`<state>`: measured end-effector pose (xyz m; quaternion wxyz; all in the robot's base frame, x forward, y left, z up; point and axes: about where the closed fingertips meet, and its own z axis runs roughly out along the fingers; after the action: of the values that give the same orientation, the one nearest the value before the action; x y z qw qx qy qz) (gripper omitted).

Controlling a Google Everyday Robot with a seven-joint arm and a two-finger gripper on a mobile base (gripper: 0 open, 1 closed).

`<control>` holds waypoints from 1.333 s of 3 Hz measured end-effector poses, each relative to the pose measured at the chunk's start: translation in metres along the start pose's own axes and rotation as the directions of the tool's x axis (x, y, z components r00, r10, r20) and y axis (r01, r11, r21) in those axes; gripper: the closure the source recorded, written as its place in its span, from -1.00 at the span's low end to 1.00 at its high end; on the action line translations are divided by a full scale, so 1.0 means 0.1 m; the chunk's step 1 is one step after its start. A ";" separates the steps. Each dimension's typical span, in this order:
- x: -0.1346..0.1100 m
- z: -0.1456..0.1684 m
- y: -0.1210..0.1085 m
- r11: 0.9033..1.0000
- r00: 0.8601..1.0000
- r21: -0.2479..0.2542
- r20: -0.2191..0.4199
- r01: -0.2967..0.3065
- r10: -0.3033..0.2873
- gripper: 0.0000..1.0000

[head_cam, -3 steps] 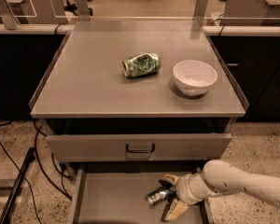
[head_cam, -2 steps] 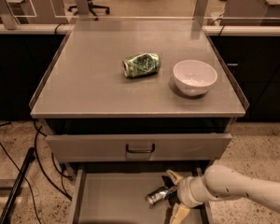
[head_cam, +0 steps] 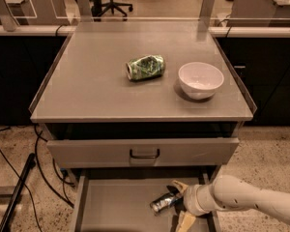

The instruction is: Pick redbull can from middle drawer and place on counter

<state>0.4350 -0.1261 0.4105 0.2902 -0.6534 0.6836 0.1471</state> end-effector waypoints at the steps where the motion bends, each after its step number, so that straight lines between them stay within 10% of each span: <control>1: -0.02 -0.03 -0.01 1.000 1.000 0.000 0.000 0.000 0.000 -0.32; 4: -0.22 -0.15 -0.19 0.998 0.998 -0.061 -0.058 -0.015 0.012 -0.62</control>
Offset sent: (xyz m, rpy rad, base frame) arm 0.0184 0.0040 -0.0304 -0.0352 0.0307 -0.0207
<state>0.4501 -0.1186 0.4387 0.2494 -0.6613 0.6912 0.1509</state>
